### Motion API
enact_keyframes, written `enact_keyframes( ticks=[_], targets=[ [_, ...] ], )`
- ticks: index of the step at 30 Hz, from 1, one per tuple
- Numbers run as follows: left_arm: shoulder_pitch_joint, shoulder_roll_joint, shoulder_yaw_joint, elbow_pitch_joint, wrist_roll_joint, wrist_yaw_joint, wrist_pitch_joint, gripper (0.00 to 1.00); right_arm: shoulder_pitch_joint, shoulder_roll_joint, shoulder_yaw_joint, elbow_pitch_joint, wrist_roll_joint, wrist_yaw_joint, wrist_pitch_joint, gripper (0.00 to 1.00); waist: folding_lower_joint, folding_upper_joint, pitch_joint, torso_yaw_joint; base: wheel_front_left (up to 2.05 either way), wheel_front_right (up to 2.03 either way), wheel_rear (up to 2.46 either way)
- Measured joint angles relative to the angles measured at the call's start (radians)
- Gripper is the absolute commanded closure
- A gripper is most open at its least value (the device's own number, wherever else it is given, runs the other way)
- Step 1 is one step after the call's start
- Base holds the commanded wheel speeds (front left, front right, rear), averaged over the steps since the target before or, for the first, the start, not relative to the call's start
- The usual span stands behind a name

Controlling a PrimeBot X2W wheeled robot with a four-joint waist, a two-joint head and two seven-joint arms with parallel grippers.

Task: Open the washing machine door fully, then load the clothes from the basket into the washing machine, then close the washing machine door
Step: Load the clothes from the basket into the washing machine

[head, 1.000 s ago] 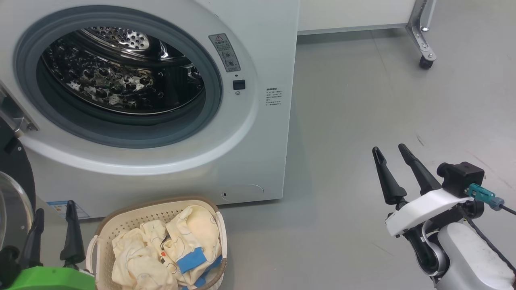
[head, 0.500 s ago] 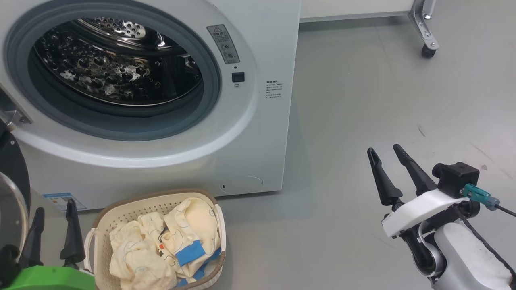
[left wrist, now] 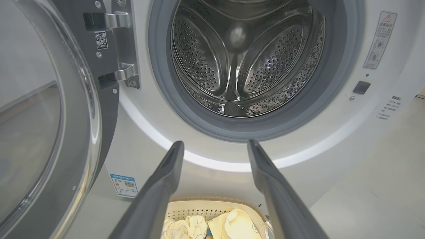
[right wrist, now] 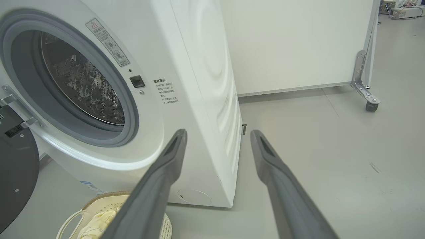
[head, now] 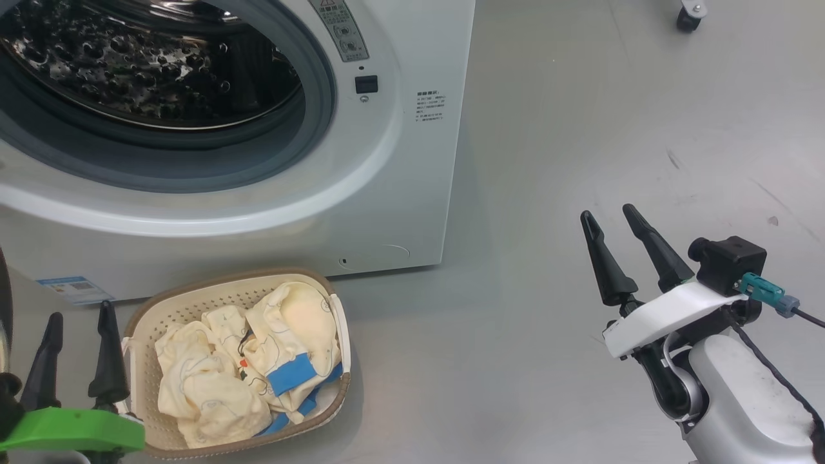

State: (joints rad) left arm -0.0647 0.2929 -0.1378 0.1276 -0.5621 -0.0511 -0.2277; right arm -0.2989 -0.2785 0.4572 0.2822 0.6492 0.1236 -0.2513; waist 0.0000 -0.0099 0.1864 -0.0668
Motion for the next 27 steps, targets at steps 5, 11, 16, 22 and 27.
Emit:
enact_keyframes(
  ticks=[5,11,16,22,27],
  targets=[
    [-0.026,0.002,0.005,0.002,0.0,0.0,0.005,0.0,-0.021,0.011,-0.001,-0.005,-0.001,0.0,0.0,0.0,0.0,0.0,0.043,-0.01,0.0,0.0,0.0],
    [-0.053,0.008,0.006,0.011,0.0,0.0,0.021,0.0,-0.05,0.024,-0.002,-0.013,-0.016,0.0,0.0,0.0,0.0,0.0,0.093,-0.023,0.0,0.0,0.0],
    [-0.075,0.024,0.009,0.046,-0.001,0.0,0.037,0.0,-0.07,0.031,-0.005,-0.017,-0.02,0.0,0.0,0.0,0.0,0.0,0.145,-0.037,0.0,0.0,0.0],
    [-0.097,0.025,0.005,0.083,-0.003,0.0,0.059,0.0,-0.098,0.046,-0.009,-0.021,-0.026,0.0,0.0,0.0,0.0,0.0,0.194,-0.05,0.0,0.0,0.0],
    [-0.131,0.026,-0.007,0.121,-0.009,-0.01,0.08,0.0,-0.109,0.055,-0.011,-0.022,-0.034,0.0,0.0,0.0,0.0,0.0,0.233,-0.058,0.0,0.0,0.0]
  ],
)
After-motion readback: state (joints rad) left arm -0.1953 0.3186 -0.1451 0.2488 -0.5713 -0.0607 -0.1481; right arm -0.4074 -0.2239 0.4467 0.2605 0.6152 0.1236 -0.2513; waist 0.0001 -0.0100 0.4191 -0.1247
